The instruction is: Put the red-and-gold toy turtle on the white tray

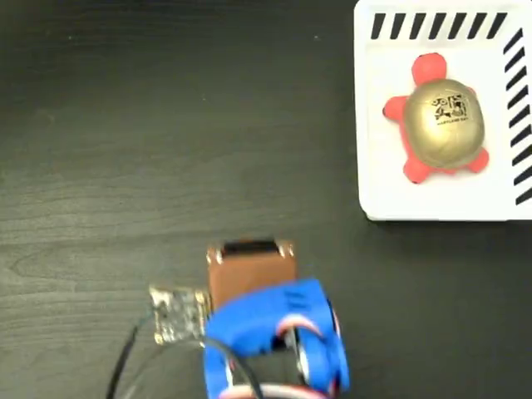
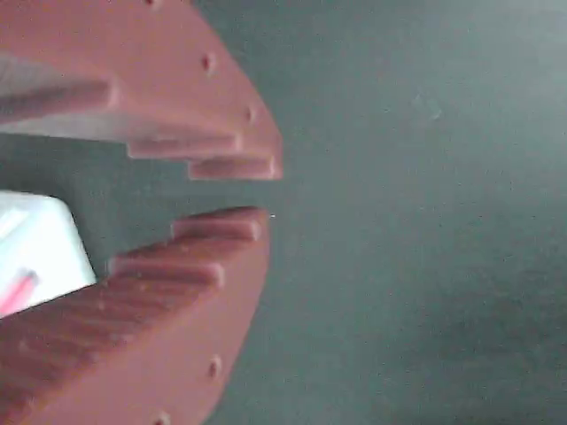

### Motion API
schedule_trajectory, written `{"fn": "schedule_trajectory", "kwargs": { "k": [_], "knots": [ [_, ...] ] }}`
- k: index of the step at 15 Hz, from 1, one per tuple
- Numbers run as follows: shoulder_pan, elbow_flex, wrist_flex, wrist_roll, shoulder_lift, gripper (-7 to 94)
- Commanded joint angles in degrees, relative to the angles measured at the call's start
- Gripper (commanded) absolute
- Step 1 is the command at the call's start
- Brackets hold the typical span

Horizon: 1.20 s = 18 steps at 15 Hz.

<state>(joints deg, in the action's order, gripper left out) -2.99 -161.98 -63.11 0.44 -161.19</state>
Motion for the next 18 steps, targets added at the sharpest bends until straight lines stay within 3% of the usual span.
{"fn": "schedule_trajectory", "kwargs": {
  "k": [1,5,18],
  "knots": [
    [-4.13,-2.2,-1.93,1.32,-9.32,0],
    [-3.52,-4.66,-8.79,2.64,-22.32,0],
    [-4.39,-5.27,-9.4,1.14,-25.22,0]
  ]
}}
